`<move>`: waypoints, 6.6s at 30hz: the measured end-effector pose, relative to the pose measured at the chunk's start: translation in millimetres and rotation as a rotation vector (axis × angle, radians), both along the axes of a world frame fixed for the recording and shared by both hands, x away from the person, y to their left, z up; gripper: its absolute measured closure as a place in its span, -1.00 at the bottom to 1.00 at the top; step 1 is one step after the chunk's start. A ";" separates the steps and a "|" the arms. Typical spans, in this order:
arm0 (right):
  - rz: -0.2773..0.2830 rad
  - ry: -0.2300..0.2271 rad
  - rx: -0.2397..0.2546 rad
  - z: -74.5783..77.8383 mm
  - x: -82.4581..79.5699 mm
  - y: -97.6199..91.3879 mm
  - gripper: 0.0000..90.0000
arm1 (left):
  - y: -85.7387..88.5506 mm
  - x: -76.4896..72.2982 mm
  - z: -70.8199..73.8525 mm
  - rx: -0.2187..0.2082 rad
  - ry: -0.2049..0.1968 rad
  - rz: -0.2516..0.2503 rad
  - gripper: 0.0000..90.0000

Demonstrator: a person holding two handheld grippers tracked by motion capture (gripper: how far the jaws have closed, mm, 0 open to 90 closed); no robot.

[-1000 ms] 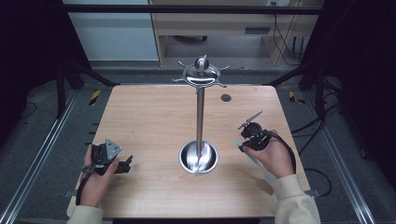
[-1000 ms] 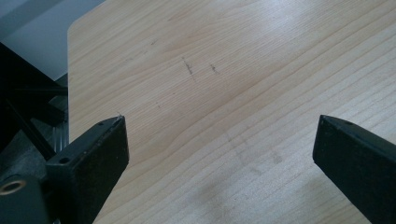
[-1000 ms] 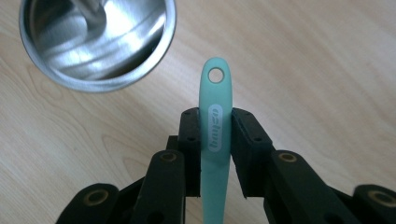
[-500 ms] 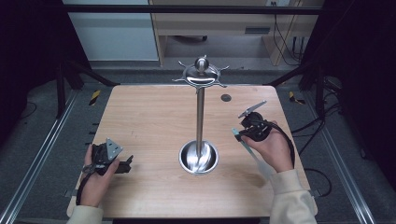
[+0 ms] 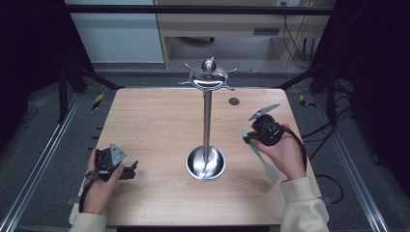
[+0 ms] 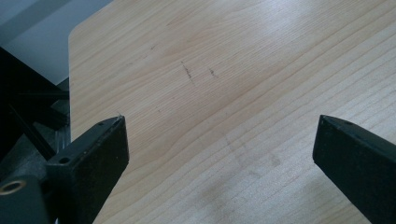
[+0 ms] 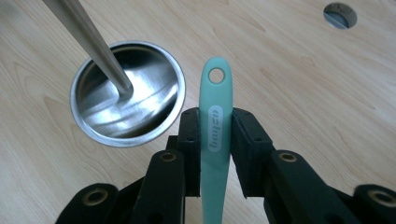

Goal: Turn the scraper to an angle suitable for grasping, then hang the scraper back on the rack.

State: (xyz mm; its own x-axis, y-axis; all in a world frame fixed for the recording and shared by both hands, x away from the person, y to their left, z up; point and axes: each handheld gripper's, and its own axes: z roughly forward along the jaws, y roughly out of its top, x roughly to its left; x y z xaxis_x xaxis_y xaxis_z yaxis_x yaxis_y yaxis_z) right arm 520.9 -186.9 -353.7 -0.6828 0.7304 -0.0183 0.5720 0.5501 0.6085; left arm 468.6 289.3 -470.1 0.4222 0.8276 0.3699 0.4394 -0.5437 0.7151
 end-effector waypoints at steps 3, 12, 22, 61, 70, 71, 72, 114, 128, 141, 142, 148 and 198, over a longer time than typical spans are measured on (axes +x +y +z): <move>0.011 -0.026 0.034 5.9 -3.4 -0.1 0.65 | 0.2 0.1 0.2 0.001 -0.002 0.002 -0.93; 0.057 -0.087 0.108 23.1 -14.0 0.9 0.65 | -0.3 -0.2 0.3 0.002 -0.003 0.000 -0.93; 0.065 -0.186 0.185 41.2 -24.2 0.6 0.65 | -0.1 -0.1 0.2 0.002 -0.002 0.001 -0.93; 0.108 -0.379 0.410 87.6 -55.2 1.9 0.65 | 0.1 0.0 -0.1 0.004 0.001 0.001 -0.93; 0.111 -0.408 0.451 95.4 -58.8 -0.4 0.65 | 0.3 0.1 -0.7 0.004 0.001 0.001 -0.93; 0.111 -0.408 0.451 95.4 -58.8 -0.4 0.65 | 0.3 0.2 -0.8 0.005 0.002 0.001 -0.93; 0.113 -0.409 0.457 96.0 -59.2 -0.6 0.65 | 0.2 0.2 -0.9 0.006 0.002 0.001 -0.93; 0.162 -0.502 0.574 132.6 -65.3 0.5 0.65 | 0.9 -0.5 -2.2 0.019 0.011 0.004 -0.93; 0.205 -0.514 0.572 137.9 -72.8 5.6 0.65 | -0.2 -0.4 -2.4 0.022 0.012 0.001 -0.93; 0.208 -0.502 0.554 134.8 -70.7 14.8 0.65 | -0.4 -0.1 -2.8 0.023 0.015 -0.002 -0.93; 0.208 -0.502 0.554 134.8 -70.7 14.8 0.65 | -0.4 -0.1 -2.7 0.023 0.015 -0.002 -0.93; 0.190 -0.502 0.563 131.4 -67.7 19.0 0.65 | -0.2 0.0 -2.8 0.022 0.015 -0.002 -0.93; 0.119 -0.538 0.532 126.6 -69.5 29.2 0.30 | -1.5 0.4 -3.2 0.023 0.021 -0.012 -0.93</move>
